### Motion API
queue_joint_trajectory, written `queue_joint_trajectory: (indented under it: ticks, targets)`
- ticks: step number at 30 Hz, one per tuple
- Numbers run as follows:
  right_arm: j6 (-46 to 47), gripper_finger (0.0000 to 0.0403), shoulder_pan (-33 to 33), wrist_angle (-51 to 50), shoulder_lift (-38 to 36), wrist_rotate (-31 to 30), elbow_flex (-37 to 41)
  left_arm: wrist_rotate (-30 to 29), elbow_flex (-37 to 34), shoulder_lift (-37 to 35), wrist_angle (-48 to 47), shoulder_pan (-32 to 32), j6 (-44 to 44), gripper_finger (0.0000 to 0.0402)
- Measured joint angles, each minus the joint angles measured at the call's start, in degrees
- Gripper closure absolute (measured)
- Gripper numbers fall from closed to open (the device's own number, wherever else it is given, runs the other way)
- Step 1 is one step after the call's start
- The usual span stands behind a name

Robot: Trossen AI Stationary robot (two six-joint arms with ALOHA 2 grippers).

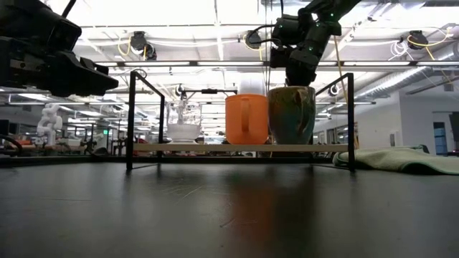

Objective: Stack small to large cups/mugs on shelf
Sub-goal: Put the green mug on the shelf, then return to Home Position

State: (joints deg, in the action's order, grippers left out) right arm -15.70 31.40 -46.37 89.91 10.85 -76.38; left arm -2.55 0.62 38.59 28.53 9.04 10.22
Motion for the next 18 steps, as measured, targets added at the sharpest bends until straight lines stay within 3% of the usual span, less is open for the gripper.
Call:
queue_joint_trajectory:
  ticks: [18]
  targets:
    - [-0.2,0.0290,0.0,0.9,0.0,0.0,0.0,0.0,0.0,0.0,-0.1,0.0,0.0,0.0398]
